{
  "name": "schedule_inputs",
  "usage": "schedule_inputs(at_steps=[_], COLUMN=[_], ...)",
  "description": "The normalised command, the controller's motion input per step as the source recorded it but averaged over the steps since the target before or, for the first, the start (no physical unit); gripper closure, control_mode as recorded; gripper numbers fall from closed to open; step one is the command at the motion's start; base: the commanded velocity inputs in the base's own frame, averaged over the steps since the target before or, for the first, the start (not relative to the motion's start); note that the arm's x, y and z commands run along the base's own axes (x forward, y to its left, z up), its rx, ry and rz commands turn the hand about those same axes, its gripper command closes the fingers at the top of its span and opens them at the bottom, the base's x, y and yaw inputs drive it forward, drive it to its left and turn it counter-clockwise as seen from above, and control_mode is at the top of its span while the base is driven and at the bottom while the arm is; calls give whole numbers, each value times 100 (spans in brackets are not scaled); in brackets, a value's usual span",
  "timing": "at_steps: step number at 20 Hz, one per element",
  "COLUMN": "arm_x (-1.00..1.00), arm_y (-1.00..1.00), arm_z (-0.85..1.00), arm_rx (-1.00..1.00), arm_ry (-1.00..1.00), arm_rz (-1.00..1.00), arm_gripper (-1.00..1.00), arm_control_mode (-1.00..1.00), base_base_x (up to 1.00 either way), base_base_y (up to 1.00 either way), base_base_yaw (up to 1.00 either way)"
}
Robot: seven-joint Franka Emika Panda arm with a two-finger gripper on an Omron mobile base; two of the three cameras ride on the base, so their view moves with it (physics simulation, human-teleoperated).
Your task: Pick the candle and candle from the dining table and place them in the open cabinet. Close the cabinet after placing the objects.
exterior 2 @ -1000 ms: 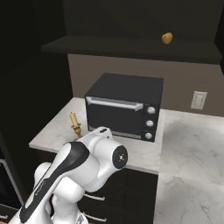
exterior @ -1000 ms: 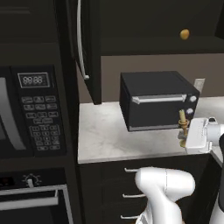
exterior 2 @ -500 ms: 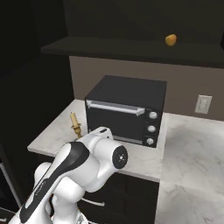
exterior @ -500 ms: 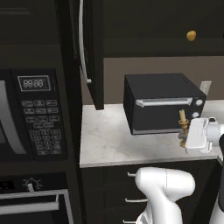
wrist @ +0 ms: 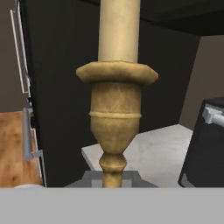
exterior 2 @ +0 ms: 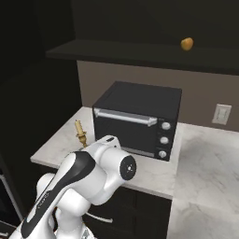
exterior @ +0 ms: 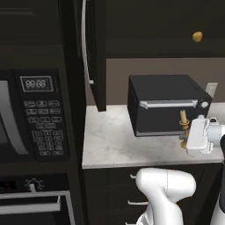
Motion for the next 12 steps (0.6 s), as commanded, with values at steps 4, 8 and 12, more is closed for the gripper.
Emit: schedule_inputs(at_steps=[4,8,12], arm_x=[0,0,0], arm_y=[0,0,0], arm_z=[0,0,0], arm_rx=[0,0,0], arm_ry=[0,0,0], arm_rz=[0,0,0], arm_gripper=[100,100,100], arm_control_mode=[100,100,100], base_base_x=[31,40,36], base_base_y=[-4,-6,-7], base_base_yaw=[8,8,8])
